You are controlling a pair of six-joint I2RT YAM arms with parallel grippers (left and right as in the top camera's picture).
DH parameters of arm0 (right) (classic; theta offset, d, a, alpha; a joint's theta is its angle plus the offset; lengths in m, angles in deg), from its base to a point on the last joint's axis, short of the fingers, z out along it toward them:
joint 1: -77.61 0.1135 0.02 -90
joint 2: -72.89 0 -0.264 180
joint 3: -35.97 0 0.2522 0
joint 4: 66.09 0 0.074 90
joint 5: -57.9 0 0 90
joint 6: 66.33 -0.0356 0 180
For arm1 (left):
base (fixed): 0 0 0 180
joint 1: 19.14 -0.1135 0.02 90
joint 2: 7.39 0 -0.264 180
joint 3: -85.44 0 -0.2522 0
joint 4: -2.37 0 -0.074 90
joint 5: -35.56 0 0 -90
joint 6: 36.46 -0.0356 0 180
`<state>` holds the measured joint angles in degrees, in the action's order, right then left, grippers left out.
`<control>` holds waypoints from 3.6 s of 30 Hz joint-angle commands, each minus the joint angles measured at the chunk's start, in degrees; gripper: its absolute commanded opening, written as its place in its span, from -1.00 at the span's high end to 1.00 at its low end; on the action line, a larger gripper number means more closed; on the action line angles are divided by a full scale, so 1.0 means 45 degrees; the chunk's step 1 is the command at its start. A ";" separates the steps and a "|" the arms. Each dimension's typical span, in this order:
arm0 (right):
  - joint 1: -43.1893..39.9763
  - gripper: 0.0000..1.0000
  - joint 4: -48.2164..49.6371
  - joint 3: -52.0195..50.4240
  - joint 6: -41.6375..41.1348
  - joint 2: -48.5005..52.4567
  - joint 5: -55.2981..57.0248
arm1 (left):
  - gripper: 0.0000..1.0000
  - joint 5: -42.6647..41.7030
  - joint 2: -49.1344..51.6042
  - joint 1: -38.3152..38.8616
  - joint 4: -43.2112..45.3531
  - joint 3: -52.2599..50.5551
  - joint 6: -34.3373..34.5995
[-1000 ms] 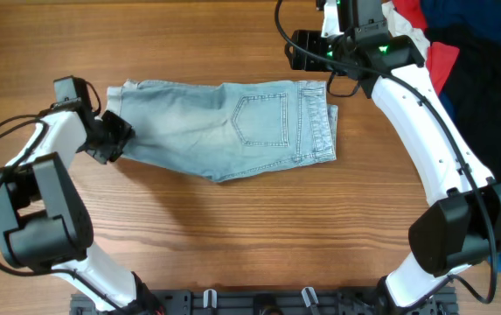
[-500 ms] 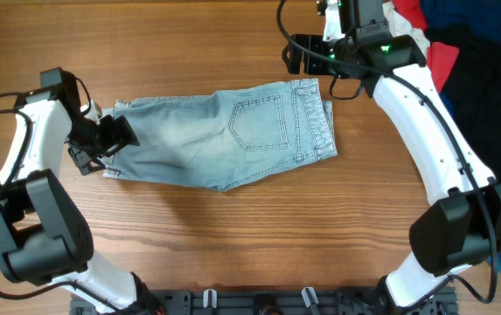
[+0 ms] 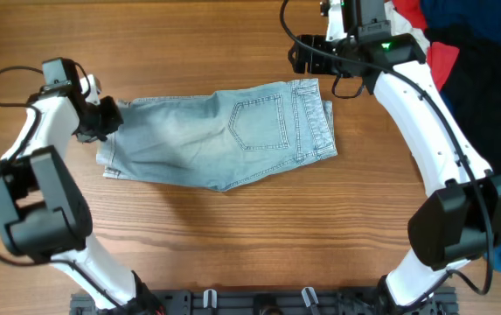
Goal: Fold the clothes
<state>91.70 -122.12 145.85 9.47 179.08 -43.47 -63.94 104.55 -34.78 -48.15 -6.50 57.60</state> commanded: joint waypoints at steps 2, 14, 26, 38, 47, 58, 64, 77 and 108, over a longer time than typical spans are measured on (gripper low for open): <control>0.0005 -0.76 0.0044 -0.0044 0.0160 0.0272 -0.0049 | 0.92 0.1345 0.1545 0.0733 0.0617 0.0121 -0.0175; -0.0097 -0.71 -0.1030 -0.0053 0.0117 0.0277 0.0092 | 0.88 0.1462 0.2361 0.2176 0.5153 0.0291 0.0053; -0.1729 -0.70 -0.2676 -0.2059 0.1112 0.0277 -0.0923 | 0.91 0.1122 0.0510 0.1069 0.0593 0.0821 -0.1530; -0.2399 -0.71 -0.1608 -0.3580 0.1462 0.0287 -0.2098 | 0.92 0.0894 0.2021 0.0845 0.1773 0.0821 -0.2812; -0.2380 -0.69 0.0398 -0.5615 0.1122 0.0301 -0.1763 | 0.92 0.0884 0.2773 0.0821 0.1987 0.0821 -0.2229; -0.1515 -0.48 0.3560 -0.7786 -0.0719 0.0641 -0.1768 | 0.92 0.0889 0.2783 0.0831 0.2084 0.0821 -0.1792; -0.0457 -0.01 0.3706 -0.7791 -0.3322 0.1598 -0.0034 | 0.92 0.0884 0.2783 0.0831 0.2064 0.0821 -0.1719; -0.3978 0.91 0.0831 -0.6057 -0.0301 -0.0758 -0.1914 | 0.92 0.0617 0.2783 0.1598 0.0855 0.0816 -0.0622; 0.3283 0.91 0.0957 -0.0461 -0.0899 0.0029 -0.2225 | 0.20 -0.0962 -0.0641 0.4274 -0.2361 0.0831 0.3152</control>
<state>104.97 -120.17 142.24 7.90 177.13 -53.00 -67.70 108.09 -14.08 -57.30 -2.28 72.00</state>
